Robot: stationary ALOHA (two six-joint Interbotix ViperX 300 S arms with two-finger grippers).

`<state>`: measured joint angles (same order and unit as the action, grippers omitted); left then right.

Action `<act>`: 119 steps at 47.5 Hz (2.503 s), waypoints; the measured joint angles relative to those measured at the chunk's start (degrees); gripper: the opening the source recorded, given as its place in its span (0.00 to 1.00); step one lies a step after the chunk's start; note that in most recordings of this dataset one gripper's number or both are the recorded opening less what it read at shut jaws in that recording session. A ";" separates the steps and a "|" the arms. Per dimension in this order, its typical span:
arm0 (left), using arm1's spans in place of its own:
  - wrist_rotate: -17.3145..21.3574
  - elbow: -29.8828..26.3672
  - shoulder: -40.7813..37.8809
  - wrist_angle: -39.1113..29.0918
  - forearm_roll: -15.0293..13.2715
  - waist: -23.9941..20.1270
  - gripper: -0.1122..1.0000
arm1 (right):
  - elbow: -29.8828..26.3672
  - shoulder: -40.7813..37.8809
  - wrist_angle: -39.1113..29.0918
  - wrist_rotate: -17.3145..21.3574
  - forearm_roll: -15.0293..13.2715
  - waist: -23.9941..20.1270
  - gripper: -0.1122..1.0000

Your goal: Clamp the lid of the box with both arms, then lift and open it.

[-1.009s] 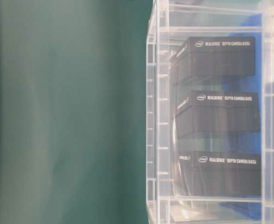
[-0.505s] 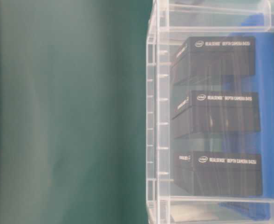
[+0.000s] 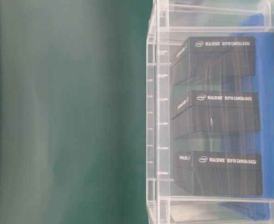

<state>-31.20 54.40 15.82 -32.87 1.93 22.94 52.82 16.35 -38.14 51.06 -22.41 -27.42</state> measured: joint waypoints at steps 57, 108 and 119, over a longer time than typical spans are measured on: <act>10.90 -19.78 3.08 -2.29 1.67 7.65 0.11 | -19.16 3.52 -6.15 -0.62 -8.53 -6.94 0.10; 35.86 -20.57 23.20 12.83 1.32 -22.68 0.11 | -19.69 26.19 -6.15 -0.62 -31.99 17.05 0.10; 35.77 -17.75 26.19 14.85 1.41 -27.69 0.11 | -16.44 29.53 -2.72 -0.62 -32.34 23.12 0.10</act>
<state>4.57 36.65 42.01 -18.02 3.34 -4.75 36.39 45.88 -40.87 50.45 -54.76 -4.31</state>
